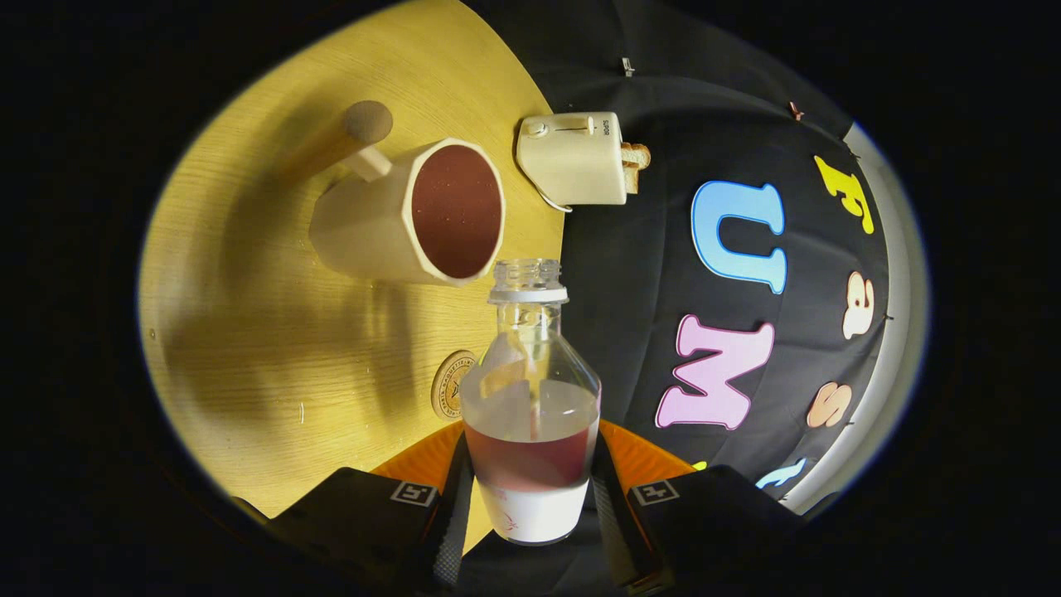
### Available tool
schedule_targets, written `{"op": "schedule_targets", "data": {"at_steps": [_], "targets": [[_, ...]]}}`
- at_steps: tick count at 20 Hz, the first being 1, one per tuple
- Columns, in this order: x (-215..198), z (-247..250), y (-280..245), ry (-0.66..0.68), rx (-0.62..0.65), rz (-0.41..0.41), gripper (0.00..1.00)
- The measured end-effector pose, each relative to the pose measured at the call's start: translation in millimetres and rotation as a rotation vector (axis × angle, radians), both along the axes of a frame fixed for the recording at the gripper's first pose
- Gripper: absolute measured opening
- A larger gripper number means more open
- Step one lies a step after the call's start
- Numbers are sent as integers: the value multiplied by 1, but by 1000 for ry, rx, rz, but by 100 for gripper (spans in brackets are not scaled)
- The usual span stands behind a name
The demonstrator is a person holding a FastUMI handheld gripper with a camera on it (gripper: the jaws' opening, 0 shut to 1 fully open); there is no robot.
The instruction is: Take the bottle from table, then pour the juice into the cup, finally place the bottle on the coaster
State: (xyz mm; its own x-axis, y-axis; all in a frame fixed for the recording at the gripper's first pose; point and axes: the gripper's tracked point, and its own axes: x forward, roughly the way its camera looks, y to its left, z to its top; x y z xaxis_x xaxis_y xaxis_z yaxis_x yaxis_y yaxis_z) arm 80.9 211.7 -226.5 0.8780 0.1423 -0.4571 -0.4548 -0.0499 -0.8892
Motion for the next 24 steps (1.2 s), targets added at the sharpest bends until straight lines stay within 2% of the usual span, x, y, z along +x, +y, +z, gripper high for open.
{"op": "schedule_targets", "data": {"at_steps": [24], "targets": [[11, 11, 8, -54, -113, 101, 69]]}}
